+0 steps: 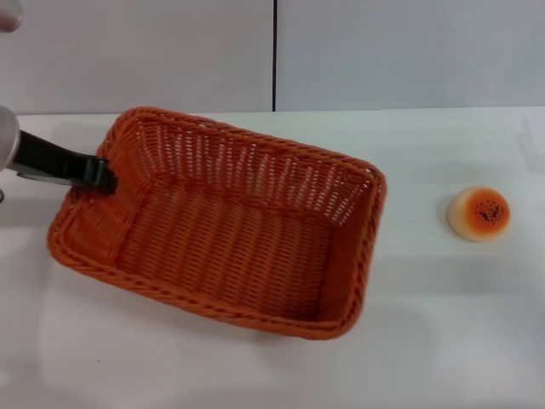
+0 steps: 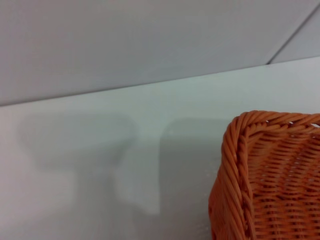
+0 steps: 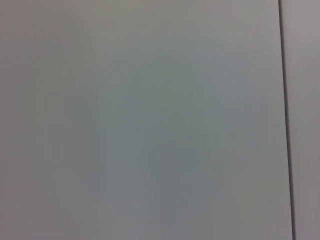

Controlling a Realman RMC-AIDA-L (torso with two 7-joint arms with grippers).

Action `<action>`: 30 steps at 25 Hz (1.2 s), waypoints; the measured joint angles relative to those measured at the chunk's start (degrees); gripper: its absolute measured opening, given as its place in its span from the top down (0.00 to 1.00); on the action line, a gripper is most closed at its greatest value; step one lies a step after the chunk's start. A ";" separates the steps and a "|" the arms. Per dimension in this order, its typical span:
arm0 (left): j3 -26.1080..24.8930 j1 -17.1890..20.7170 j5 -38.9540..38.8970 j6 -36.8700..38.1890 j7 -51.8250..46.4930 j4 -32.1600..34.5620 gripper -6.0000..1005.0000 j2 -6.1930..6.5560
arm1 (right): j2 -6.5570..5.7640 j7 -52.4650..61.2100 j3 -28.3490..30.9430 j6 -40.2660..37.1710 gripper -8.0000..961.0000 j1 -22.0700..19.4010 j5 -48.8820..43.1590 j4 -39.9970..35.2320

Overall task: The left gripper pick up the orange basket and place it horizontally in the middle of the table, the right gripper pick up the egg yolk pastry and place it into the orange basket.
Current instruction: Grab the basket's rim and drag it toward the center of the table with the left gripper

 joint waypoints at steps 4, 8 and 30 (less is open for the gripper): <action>-1.50 1.07 -0.02 -0.31 0.00 0.00 0.83 0.00 | -0.05 0.00 0.00 0.20 0.29 0.43 0.00 0.02; -3.47 2.23 -0.40 -0.41 0.00 -0.11 0.83 0.01 | -0.19 0.00 0.00 0.23 0.29 0.95 0.00 0.13; -8.16 6.76 -13.99 -2.72 0.44 -5.72 0.81 0.48 | -0.35 0.00 -0.26 0.43 0.29 1.46 0.00 0.28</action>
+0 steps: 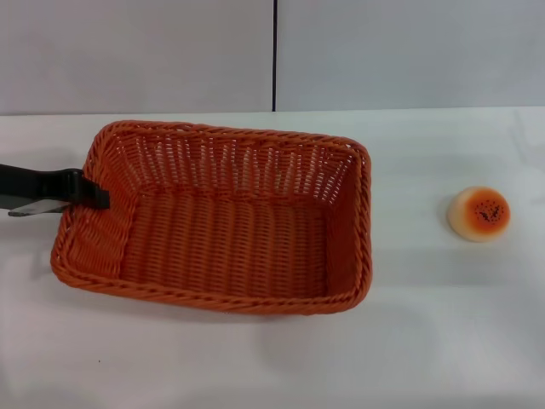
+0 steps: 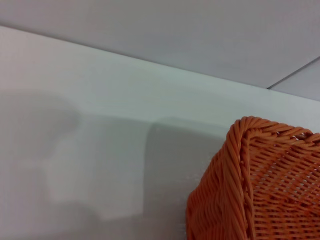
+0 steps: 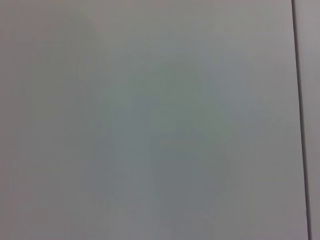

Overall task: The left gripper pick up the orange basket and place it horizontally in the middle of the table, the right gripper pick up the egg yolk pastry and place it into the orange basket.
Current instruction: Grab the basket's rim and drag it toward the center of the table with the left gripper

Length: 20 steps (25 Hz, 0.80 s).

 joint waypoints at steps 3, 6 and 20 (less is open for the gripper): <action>-0.03 0.03 -0.82 -0.01 0.35 -0.09 0.81 0.22 | -0.01 0.00 -0.01 0.01 0.29 0.13 -0.01 0.00; -0.32 0.05 -1.98 0.35 0.77 -0.33 0.81 0.45 | -0.06 0.00 -0.02 0.07 0.29 0.29 -0.06 0.00; -10.09 -0.64 -5.52 1.58 7.53 -10.17 0.54 0.71 | -0.19 0.00 -0.53 0.68 0.29 0.48 -0.09 0.00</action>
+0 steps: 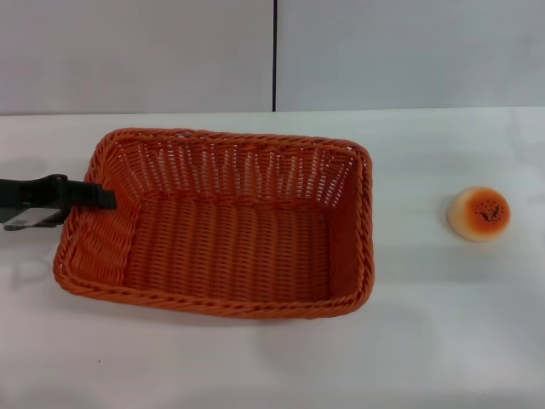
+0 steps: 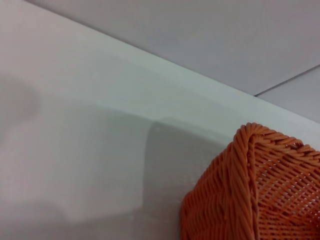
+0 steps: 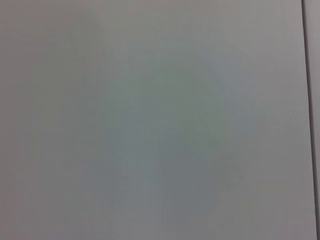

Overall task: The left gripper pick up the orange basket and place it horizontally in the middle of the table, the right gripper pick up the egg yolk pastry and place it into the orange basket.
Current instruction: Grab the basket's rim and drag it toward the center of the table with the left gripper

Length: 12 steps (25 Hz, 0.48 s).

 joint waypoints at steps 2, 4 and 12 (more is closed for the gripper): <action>-0.64 0.00 -0.07 0.01 0.61 -0.16 0.50 0.00 | 0.00 0.00 0.00 0.00 0.29 0.00 0.00 0.00; -2.74 0.09 -0.17 0.02 2.36 -0.41 0.46 0.04 | 0.01 0.00 0.00 0.00 0.29 -0.04 0.00 0.00; -11.42 0.21 -4.41 2.11 7.73 -2.21 0.23 0.28 | 0.36 -0.41 0.33 -0.15 0.29 -0.92 0.00 -0.36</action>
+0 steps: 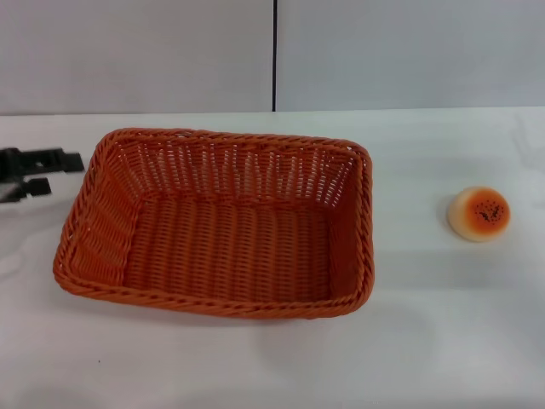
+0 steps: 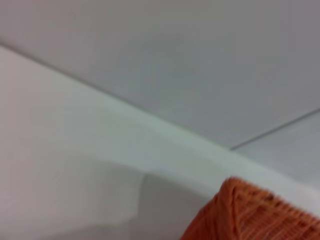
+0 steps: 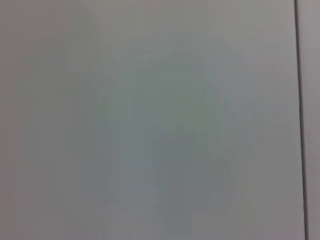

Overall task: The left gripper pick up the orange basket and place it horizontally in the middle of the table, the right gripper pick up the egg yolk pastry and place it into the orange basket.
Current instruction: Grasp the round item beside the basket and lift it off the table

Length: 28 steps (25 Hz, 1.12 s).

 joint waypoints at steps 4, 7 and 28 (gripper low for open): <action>-6.44 0.36 -4.57 1.08 5.22 -3.35 0.18 0.43 | 0.07 0.92 -0.05 -0.74 0.29 -0.84 0.05 -0.11; -13.04 0.78 -9.61 1.53 12.73 -9.13 0.18 1.37 | -0.10 2.02 -0.54 -0.93 0.29 -1.09 -0.03 -0.20; -22.87 8.77 -24.06 2.18 52.00 -26.86 0.19 1.16 | 0.20 89.78 -5.70 6.31 0.29 -5.46 -39.65 -46.67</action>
